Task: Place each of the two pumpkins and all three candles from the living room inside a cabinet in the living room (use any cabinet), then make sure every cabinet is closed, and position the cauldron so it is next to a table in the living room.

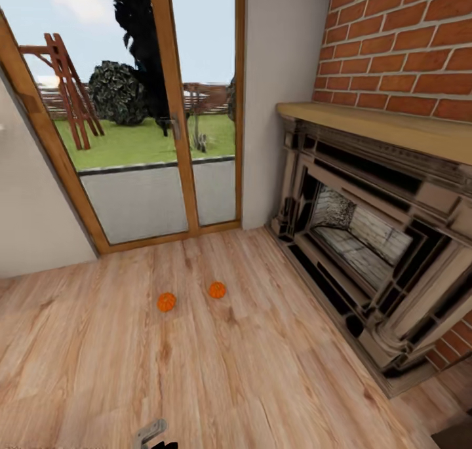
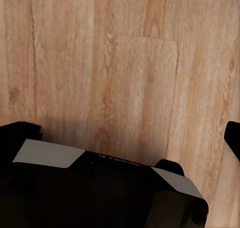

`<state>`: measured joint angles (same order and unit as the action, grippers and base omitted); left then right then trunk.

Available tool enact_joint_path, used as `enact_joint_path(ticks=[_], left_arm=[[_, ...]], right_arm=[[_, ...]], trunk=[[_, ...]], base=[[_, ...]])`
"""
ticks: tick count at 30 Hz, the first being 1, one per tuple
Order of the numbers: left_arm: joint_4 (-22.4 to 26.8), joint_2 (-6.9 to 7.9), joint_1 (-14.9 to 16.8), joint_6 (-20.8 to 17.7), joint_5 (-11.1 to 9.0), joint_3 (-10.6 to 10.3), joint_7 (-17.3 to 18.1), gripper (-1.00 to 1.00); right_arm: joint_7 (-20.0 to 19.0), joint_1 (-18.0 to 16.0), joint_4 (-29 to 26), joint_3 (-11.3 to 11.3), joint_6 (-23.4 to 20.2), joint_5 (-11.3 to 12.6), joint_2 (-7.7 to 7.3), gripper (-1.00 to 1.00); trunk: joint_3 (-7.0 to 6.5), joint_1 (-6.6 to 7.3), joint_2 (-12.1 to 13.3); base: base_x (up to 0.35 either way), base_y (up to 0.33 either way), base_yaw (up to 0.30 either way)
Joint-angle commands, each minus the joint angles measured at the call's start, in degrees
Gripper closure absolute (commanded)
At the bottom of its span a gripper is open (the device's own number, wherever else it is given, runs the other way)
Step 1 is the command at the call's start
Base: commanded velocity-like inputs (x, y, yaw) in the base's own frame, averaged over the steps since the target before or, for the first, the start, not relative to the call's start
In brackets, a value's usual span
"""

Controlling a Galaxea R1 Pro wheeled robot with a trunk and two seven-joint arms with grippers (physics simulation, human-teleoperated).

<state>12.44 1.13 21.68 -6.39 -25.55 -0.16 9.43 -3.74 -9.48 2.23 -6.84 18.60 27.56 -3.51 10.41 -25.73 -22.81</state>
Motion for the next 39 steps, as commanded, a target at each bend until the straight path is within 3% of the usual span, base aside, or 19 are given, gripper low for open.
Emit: enact_joint_path(ticks=[1, 33, 39], left_arm=[[0.05, 0.02, 0.03, -0.38, -0.46, -0.01, 0.15, -1.00], [0.07, -0.06, 0.03, -0.38, -0.46, -0.01, 0.15, -1.00], [0.11, -0.15, 0.03, -0.38, -0.38, -0.05, 0.15, -1.00]], right_arm=[[-0.39, -0.10, 0.23, -0.46, 0.38, 0.04, -0.01, -1.00], [-0.47, 0.01, 0.31, -0.46, 0.44, -0.09, -0.09, -1.00], [-0.34, 0.07, 0.32, -0.50, 0.51, -5.73, -0.18, -1.00]], trunk=[[0.11, -0.05, -0.11], [-0.08, -0.05, -0.11], [-0.10, -0.05, -0.11]], base=[[0.200, 0.003, 0.292], [0.293, 0.077, 0.268], [0.335, 0.001, 0.011]])
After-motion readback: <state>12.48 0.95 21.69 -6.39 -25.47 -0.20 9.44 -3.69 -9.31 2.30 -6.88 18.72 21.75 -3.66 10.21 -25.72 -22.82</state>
